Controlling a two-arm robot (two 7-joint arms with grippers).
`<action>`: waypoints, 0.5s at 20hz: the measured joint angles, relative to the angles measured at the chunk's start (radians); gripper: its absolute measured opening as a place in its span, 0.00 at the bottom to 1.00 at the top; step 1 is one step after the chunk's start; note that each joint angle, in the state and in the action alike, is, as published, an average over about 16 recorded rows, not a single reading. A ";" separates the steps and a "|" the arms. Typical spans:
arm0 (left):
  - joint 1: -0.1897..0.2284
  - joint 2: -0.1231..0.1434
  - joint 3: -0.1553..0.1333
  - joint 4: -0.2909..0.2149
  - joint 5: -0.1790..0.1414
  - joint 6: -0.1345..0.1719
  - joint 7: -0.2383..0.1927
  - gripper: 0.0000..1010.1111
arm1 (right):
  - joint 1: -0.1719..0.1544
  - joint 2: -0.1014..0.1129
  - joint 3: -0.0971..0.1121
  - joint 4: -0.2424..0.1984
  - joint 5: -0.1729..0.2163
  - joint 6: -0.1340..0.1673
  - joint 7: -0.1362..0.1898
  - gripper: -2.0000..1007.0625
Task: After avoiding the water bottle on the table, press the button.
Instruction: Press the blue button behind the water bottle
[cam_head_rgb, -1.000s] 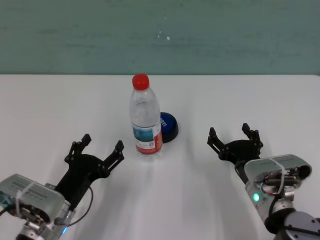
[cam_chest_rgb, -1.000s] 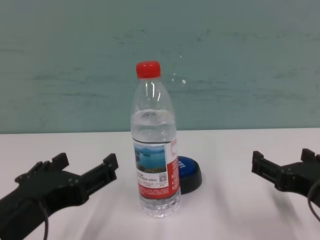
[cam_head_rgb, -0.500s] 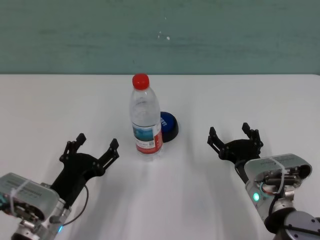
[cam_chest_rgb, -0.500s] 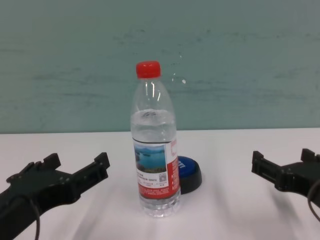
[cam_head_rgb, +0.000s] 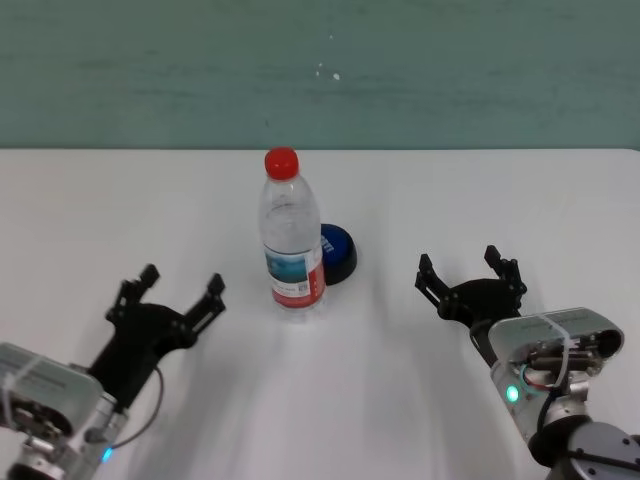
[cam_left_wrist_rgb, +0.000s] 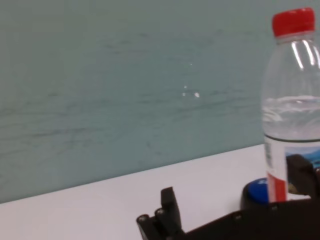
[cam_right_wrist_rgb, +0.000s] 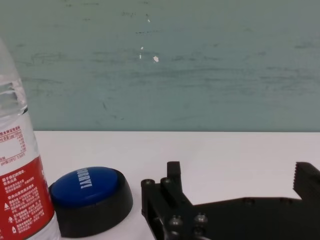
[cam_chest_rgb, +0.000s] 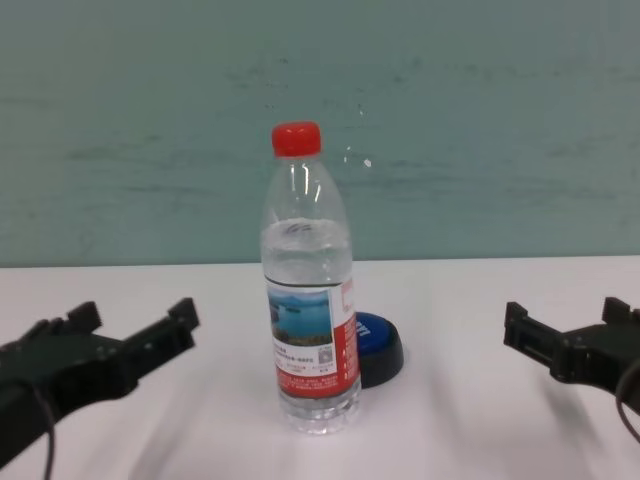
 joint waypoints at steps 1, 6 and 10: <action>-0.002 0.000 -0.002 0.002 -0.001 0.001 0.001 1.00 | 0.000 0.000 0.000 0.000 0.000 0.000 0.000 1.00; -0.015 -0.002 -0.013 0.013 -0.003 0.005 0.007 1.00 | 0.000 0.000 0.000 0.000 0.000 0.000 0.000 1.00; -0.029 -0.006 -0.018 0.025 -0.001 0.007 0.012 1.00 | 0.000 0.000 0.000 0.000 0.000 0.000 0.000 1.00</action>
